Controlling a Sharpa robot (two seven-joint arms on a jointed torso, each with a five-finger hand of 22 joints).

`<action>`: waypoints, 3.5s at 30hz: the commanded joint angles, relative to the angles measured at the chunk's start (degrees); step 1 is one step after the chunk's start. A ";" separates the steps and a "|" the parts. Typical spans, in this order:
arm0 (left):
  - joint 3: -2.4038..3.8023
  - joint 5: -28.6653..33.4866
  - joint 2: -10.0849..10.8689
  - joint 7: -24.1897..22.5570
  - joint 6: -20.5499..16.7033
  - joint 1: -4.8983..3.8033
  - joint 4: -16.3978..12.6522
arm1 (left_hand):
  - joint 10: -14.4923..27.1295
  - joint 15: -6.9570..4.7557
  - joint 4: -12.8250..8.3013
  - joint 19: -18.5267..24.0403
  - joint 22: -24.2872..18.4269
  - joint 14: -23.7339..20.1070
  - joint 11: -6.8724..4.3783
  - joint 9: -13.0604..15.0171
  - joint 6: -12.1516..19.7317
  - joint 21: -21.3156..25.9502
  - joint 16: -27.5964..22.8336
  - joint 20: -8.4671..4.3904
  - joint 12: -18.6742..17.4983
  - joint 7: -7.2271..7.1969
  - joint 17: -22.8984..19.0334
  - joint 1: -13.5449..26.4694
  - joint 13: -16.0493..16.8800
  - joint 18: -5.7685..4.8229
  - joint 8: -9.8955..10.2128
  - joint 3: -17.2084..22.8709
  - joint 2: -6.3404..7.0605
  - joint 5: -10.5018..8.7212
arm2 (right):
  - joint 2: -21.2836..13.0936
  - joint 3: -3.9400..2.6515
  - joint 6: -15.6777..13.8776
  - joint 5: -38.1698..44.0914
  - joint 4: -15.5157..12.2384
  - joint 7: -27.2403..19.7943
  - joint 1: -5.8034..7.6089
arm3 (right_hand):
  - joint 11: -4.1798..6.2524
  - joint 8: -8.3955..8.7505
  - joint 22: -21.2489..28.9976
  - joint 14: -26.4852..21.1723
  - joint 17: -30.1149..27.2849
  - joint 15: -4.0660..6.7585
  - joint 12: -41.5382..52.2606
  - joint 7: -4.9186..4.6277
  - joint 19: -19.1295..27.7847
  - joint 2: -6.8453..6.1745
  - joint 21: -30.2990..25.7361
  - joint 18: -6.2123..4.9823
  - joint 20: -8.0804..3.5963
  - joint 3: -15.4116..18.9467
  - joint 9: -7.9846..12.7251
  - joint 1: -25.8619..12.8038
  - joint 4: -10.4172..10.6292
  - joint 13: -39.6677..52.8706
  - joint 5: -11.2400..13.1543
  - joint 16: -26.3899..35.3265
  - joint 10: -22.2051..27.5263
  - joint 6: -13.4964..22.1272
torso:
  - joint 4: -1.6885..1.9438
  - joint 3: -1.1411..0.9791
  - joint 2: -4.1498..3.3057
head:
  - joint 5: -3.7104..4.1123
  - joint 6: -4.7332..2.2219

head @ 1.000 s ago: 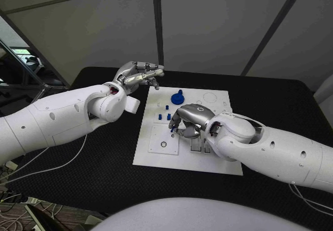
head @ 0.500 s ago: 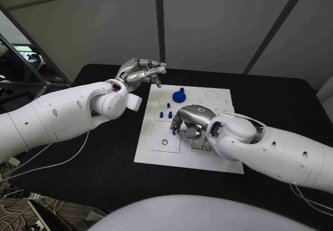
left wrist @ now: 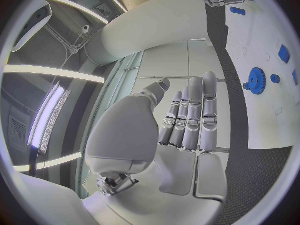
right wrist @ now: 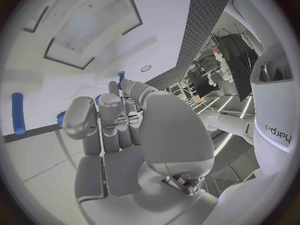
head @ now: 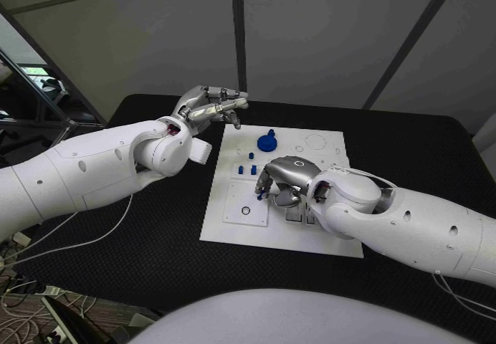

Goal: Assemble the parts on the task board

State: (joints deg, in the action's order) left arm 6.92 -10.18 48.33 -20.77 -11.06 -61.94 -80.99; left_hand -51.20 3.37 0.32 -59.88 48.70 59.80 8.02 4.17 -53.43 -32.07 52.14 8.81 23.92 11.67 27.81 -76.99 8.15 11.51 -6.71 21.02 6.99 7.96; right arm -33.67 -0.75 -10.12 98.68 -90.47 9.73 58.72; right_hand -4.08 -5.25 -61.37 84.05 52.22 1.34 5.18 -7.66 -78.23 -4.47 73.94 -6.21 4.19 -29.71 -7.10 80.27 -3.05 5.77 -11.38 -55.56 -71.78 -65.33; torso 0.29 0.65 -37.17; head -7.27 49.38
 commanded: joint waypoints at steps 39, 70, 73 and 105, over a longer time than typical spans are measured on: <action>0.06 0.23 -0.25 0.90 1.00 -0.09 0.10 | 0.74 0.25 -0.18 0.01 -0.13 -0.27 0.12 -0.05 0.49 0.42 -0.35 0.27 0.34 0.17 -0.14 0.03 -0.09 -1.09 0.36 -0.52 -0.31 0.01 | 0.83 1.66 1.39 2.42 0.58 0.33 0.05 | -1.17 1.79 7.13 -1.20 -6.17 -1.36 -1.57 -0.80 4.46 -3.70 -4.27 -0.85 1.41 2.36 2.13 -3.61 0.87 -1.82 0.17 5.58 8.43 9.75 | 0.01 0.02 0.03 | 0.01 0.48; 0.03 0.23 0.21 1.60 1.84 -0.08 0.21 | 1.21 0.32 -0.24 0.05 -0.23 -0.42 0.20 -0.04 0.68 0.57 -0.37 0.33 0.47 0.22 -0.23 -0.15 -0.11 -1.10 0.32 -0.72 -0.46 0.01 | -13.05 -4.02 -4.08 -3.20 -4.93 0.48 2.44 | -1.29 0.69 7.93 -1.19 -8.10 -1.42 1.72 -0.36 4.65 -4.49 -5.09 -0.94 1.74 4.89 2.12 -4.07 1.62 -1.72 -0.15 7.12 10.97 9.92 | -0.24 0.03 0.20 | 3.11 -2.63; 0.02 0.23 0.23 1.60 1.86 -0.08 0.19 | 1.21 0.32 -0.24 0.05 -0.23 -0.42 0.20 -0.04 0.68 0.57 -0.37 0.33 0.47 0.22 -0.23 -0.15 -0.11 -1.10 0.32 -0.72 -0.46 0.01 | -14.61 -4.40 -2.46 -3.75 -4.01 0.28 2.98 | -1.27 0.77 7.68 -1.01 -7.73 -1.40 1.88 -0.33 4.47 -4.90 -4.92 -0.89 1.71 5.41 2.11 -4.28 1.76 -1.76 -0.09 6.71 11.22 9.85 | -0.11 0.03 0.09 | 3.37 -3.03; 0.02 0.23 0.01 1.59 2.08 -0.08 0.27 | 1.29 0.33 -0.30 0.06 -0.26 -0.48 0.20 0.00 0.61 0.63 -0.37 0.35 0.62 0.20 -0.28 -0.28 -0.09 -1.09 0.21 -0.79 -0.54 0.02 | -10.52 -4.33 7.27 -1.63 2.08 0.38 2.97 | -0.79 0.30 5.73 -0.49 -6.92 -1.01 4.93 -0.68 3.22 -3.59 -3.62 -0.50 1.38 6.92 1.65 -2.75 2.59 -1.49 -0.54 5.47 9.44 7.12 | -0.13 -0.04 0.04 | 3.49 -2.48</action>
State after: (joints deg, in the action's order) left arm 6.90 -10.15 48.39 -19.01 -9.66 -61.93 -80.69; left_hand -50.20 3.53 -0.01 -59.88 48.51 59.64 8.21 4.18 -53.23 -31.62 52.14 8.81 24.36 11.87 27.62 -77.22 8.12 11.51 -6.71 20.70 6.77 7.96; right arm -44.29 -5.09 -4.92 96.14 -88.48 10.06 61.66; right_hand -4.89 -4.65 -55.57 83.13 45.25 0.43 9.90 -8.33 -74.67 -8.27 70.11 -6.69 5.52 -22.64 -5.39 77.06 -0.53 4.23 -11.66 -49.91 -62.01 -57.85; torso 0.19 0.63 -37.11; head -3.74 46.80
